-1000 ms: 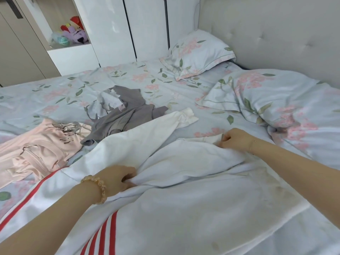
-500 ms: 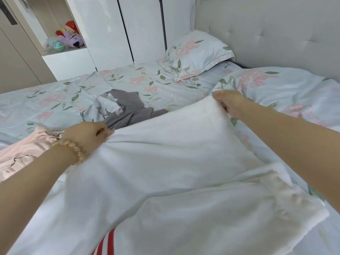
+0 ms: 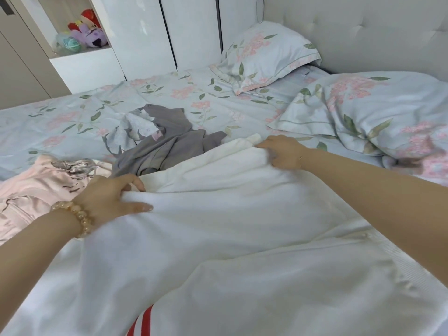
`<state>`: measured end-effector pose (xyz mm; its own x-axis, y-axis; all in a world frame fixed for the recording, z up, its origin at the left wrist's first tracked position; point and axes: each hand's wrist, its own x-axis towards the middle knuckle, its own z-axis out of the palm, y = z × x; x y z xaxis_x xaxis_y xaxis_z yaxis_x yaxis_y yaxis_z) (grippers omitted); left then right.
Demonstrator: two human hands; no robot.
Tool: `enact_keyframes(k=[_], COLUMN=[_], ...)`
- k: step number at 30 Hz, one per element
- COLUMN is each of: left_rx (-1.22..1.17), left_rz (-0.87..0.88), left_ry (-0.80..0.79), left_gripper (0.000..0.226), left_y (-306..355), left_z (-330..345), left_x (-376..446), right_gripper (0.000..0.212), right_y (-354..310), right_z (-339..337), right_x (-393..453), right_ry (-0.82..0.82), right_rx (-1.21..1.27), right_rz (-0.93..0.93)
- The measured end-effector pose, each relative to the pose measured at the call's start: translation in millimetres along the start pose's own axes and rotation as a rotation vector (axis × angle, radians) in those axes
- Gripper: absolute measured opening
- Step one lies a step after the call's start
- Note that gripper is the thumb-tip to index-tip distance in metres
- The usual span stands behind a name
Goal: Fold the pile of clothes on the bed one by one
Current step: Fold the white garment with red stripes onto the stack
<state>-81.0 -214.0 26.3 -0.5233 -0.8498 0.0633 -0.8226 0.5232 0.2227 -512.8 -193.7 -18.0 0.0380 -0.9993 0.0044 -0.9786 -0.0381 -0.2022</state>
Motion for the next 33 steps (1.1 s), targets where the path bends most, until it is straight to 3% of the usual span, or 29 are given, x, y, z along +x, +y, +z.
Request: enact_keyframes(k=[3,8,10,12,16,19,21,23,24,26,27,29,33], left_rx=[0.047,0.183,0.212,0.241,0.273,0.208,0.109,-0.010,-0.048,0.003,0.094,0.178,0.156], left_rz=[0.039,0.200,0.345,0.470,0.518,0.412,0.345,0.316,0.273,0.153,0.105,0.110,0.069], left_ry=[0.062,0.323,0.301,0.182,-0.003,0.049,0.136,0.181,0.118,-0.080,-0.162,-0.226,-0.266], left_gripper=[0.047,0.010,0.028,0.039,0.032,0.024,0.023,0.034,0.047,0.087,0.095,0.076,0.062], left_y=[6,49,70,87,109,123,144,174,189,206,206,200,193], left_z=[-10,-32,-33,-19,22,24,20,23,28,54,72,101,110], left_x=[-4,-44,-71,-97,-145,-148,-137,-125,-119,-111,-111,-114,-118], right_gripper=[0.029,0.014,0.020,0.010,0.005,0.022,0.025,0.025,0.029,0.057,0.077,0.092,0.086], right_y=[-3,18,28,35,44,46,32,0,-19,-53,-63,-68,-62], right_z=[-17,-54,-61,-57,-32,-22,-27,-31,-30,-16,-6,23,44], right_x=[-3,-72,-119,-164,-230,-244,-242,-229,-222,-207,-204,-207,-211], right_ry=[0.140,0.522,0.609,0.615,0.438,0.225,0.269,0.383,0.415,0.253,0.091,-0.131,-0.153], right_rx=[-0.288,-0.184,-0.197,-0.244,-0.407,-0.463,-0.383,-0.209,-0.112,-0.022,-0.025,-0.048,-0.071], right_rz=[0.006,-0.058,-0.161,-0.239,-0.275,-0.186,-0.122,-0.138,-0.178,-0.197,-0.146,-0.023,0.041])
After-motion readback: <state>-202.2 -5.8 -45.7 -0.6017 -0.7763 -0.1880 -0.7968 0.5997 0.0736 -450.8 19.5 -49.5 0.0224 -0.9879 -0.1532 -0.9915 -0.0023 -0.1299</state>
